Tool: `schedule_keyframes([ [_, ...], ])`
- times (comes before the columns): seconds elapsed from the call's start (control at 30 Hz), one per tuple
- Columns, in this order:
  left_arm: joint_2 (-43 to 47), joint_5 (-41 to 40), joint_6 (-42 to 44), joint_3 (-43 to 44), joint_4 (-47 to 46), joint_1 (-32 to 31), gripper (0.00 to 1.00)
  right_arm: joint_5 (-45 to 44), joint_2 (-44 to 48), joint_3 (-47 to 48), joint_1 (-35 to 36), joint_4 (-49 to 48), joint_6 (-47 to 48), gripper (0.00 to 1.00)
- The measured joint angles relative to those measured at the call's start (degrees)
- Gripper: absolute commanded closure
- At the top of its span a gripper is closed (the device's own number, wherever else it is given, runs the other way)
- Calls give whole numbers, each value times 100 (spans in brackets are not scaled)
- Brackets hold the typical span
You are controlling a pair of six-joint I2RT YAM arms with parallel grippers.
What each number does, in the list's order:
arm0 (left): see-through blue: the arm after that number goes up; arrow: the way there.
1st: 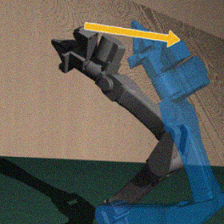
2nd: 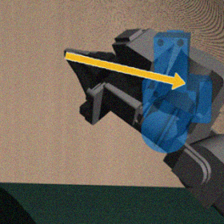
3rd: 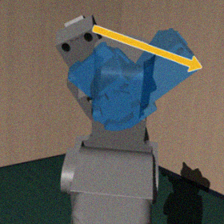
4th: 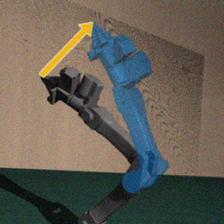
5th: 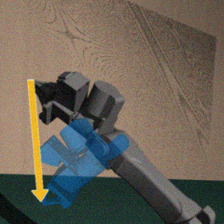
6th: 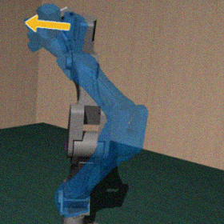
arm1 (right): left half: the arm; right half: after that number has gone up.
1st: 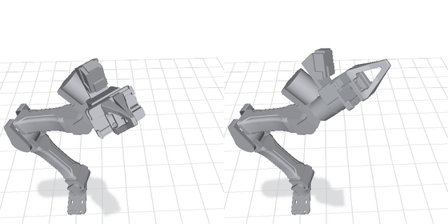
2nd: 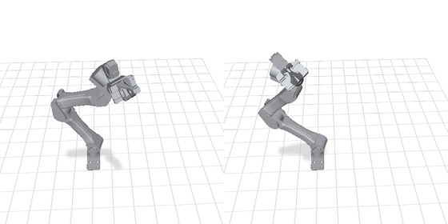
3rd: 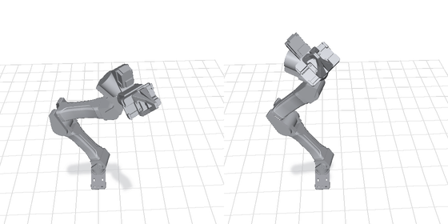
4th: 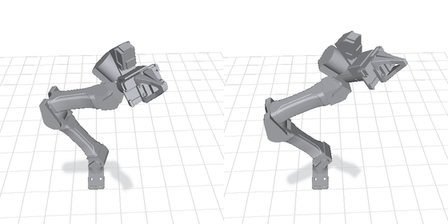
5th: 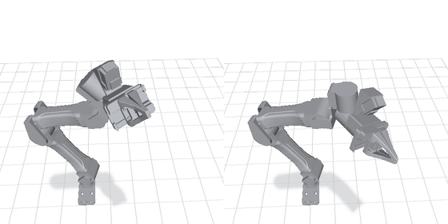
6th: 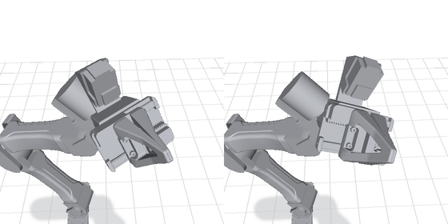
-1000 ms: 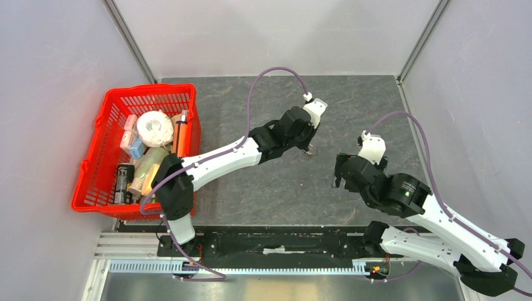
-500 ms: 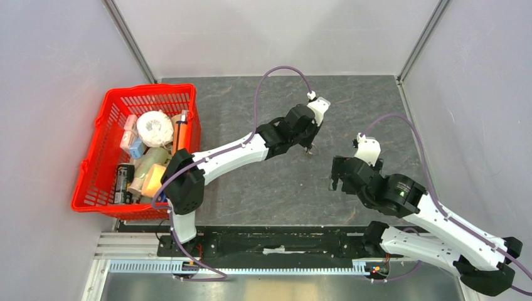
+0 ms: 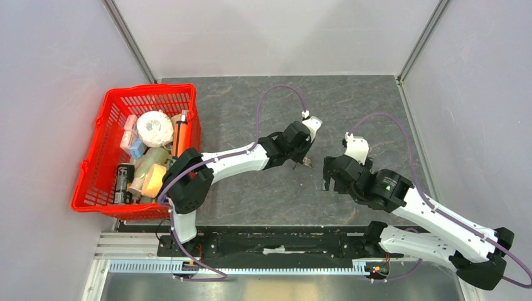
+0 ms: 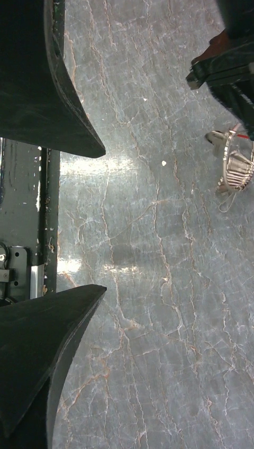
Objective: Put the keys on the keyring
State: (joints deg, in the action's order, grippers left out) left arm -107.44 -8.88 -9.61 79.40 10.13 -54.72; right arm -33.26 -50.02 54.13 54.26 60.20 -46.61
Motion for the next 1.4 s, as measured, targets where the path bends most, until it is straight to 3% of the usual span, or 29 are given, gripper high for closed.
schedule_keyframes([
  [0.4,33,-4,-258,-831,-192,2,96,57,-50,-68,0,-81,-9,3],
  [0.57,109,-7,-323,-916,-214,2,63,96,-50,-118,0,-90,-11,3],
  [0.7,280,-37,-387,-1045,-260,2,49,96,-50,-120,0,-98,-9,3],
  [1.17,1659,-144,-420,-1497,-269,0,37,-26,-114,-103,0,-103,192,3],
  [1.3,2190,-133,-420,-1655,-275,0,19,-155,-98,9,0,-103,299,3],
  [1.4,2546,-101,-426,-1777,-278,0,16,-219,-111,122,0,-103,369,3],
])
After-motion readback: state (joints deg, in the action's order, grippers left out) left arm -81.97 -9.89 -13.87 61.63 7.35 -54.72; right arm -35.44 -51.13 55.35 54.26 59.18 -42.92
